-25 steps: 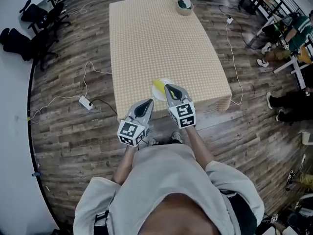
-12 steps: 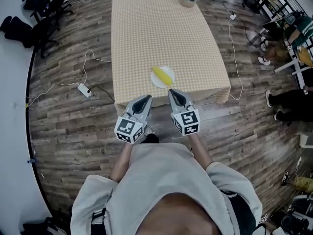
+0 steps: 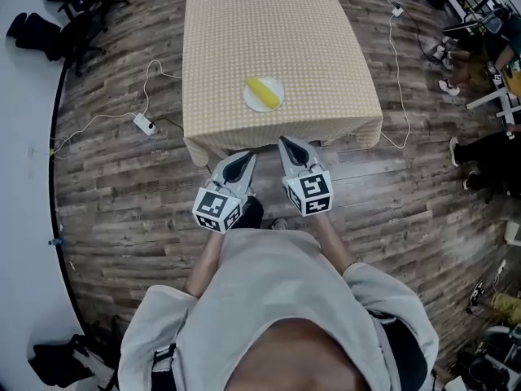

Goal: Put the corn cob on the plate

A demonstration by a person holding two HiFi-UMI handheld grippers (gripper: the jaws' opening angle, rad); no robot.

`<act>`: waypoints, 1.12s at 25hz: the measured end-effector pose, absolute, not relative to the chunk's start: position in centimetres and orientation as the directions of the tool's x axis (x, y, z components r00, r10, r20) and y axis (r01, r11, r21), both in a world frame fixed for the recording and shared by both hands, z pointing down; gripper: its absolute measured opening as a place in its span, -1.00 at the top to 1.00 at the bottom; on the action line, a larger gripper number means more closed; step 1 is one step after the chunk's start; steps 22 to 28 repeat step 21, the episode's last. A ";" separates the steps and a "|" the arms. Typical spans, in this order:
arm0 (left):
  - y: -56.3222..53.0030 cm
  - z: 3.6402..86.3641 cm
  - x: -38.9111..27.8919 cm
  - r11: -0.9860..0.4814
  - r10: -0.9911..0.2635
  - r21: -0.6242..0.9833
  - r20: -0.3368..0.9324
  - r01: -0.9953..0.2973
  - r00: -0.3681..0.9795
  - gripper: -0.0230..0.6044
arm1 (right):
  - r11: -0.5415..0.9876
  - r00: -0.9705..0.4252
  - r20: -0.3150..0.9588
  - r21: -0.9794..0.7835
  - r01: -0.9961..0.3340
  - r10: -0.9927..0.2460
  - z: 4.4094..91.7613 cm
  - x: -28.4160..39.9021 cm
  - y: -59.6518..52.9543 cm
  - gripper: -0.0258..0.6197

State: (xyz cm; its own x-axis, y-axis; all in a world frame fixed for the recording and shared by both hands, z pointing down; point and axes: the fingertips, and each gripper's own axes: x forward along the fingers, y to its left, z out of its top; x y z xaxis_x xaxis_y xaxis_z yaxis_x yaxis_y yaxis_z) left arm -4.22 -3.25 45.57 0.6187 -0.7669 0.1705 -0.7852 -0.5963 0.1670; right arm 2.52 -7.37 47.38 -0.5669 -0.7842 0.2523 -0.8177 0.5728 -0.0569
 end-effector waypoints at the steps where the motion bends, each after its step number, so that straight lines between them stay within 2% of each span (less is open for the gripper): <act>1: -2.7 45.7 -4.0 -0.590 -0.771 0.172 0.169 -0.788 0.614 0.90 | 0.573 -0.568 0.252 -0.061 -0.818 -0.784 47.5 2.8 -6.9 0.93; 12: 2.3 45.6 -2.9 -0.558 -0.798 0.171 0.161 -0.812 0.581 0.90 | 0.588 -0.584 0.234 -0.062 -0.807 -0.777 47.2 3.6 -3.3 0.93; 28: 2.9 44.4 -1.8 -0.571 -0.797 0.140 0.140 -0.809 0.587 0.90 | 0.596 -0.588 0.210 -0.030 -0.803 -0.781 46.0 4.5 -2.3 0.93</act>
